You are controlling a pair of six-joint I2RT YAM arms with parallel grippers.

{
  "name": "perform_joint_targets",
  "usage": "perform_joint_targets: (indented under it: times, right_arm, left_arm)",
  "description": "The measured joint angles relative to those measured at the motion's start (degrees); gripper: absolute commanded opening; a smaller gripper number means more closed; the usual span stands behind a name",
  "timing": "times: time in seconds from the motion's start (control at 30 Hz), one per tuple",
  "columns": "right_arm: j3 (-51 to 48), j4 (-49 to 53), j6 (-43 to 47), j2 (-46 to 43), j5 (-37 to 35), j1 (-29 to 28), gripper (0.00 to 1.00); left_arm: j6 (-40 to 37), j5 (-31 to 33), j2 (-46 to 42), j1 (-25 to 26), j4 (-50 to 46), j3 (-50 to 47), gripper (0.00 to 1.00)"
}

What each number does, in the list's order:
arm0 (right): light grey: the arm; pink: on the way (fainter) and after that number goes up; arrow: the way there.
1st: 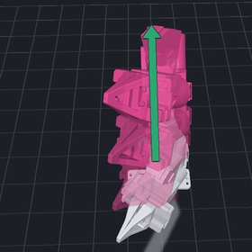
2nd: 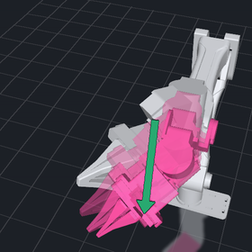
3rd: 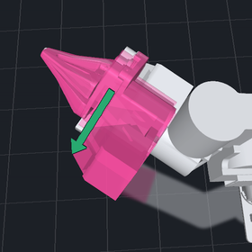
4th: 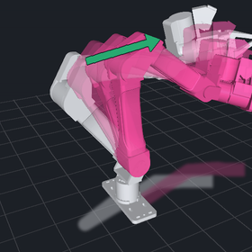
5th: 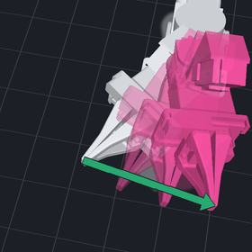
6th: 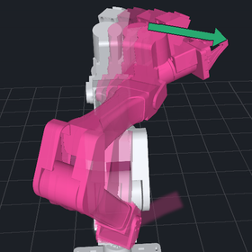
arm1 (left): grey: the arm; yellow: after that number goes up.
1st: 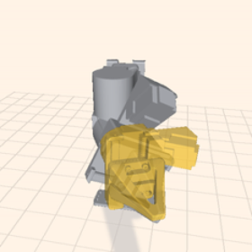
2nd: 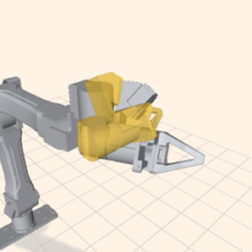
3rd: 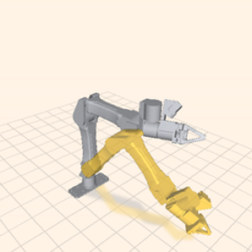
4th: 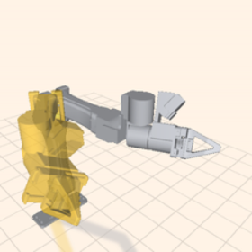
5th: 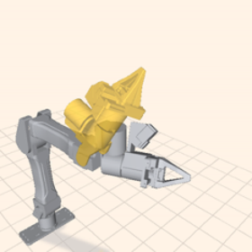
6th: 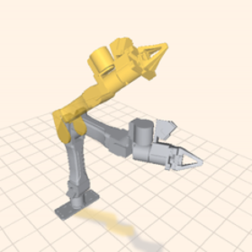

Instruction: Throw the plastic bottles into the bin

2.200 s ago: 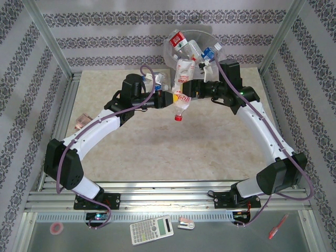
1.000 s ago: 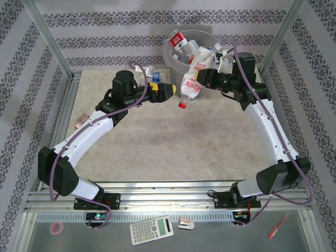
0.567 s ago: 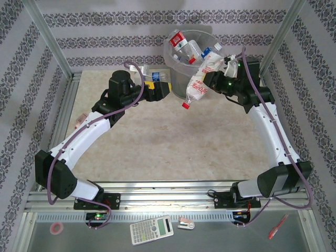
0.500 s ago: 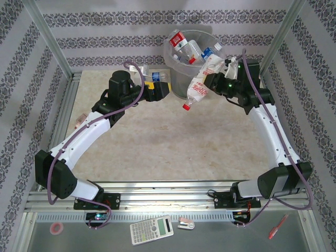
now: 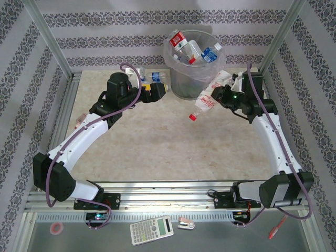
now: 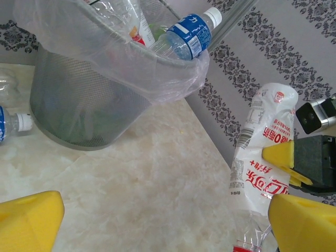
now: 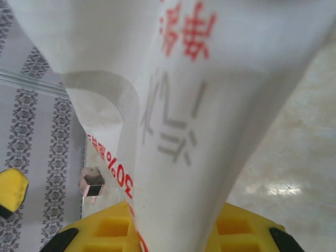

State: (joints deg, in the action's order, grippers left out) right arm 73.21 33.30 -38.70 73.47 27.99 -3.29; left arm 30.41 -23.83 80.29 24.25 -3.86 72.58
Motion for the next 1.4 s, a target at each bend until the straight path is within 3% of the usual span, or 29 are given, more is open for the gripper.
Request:
perform_joint_targets:
  times: [0.2,0.33,0.4,0.47,0.5,0.6,0.7,1.03,1.4]
  right_arm:
    - [0.09,2.08,-0.22,0.26,-0.57,1.7,0.08]
    - [11.96,3.89,-0.28,7.91,0.02,1.7,0.1]
    - [24.2,4.31,-0.7,15.15,0.74,1.7,0.19]
    - [42.58,3.58,-2.45,25.51,2.8,2.01,0.49]
    - [50.66,2.34,-3.5,30.27,3.89,2.08,0.58]
    - [73.9,1.88,-7.3,43.8,7.65,2.54,0.69]
    - [82.95,3.76,-10.16,50.93,11.17,3.1,0.74]
    - [70.29,6.73,-10.6,47.98,13.55,4.72,0.76]
    - [58.75,5.57,-6.97,32.89,15.23,5.42,0.86]
  left_arm:
    - [0.0,0.57,0.0,0.0,-0.37,-0.35,1.0]
    - [0.0,0.72,-0.02,-0.09,-0.9,-0.35,1.0]
    - [0.0,0.81,0.0,-0.37,-1.33,-0.35,1.0]
    - [0.0,0.92,-0.02,-0.74,-1.95,-0.35,1.0]
    - [0.0,1.14,-0.04,-0.87,-2.19,-0.35,1.0]
    - [0.02,1.46,-0.35,-1.16,-2.36,-0.42,1.0]
    - [0.04,1.46,-1.09,-1.53,-3.21,-0.48,1.0]
    - [0.7,2.1,-2.21,-2.25,-4.59,-1.75,1.0]
    - [1.75,8.31,5.33,-4.17,-12.22,2.12,1.0]
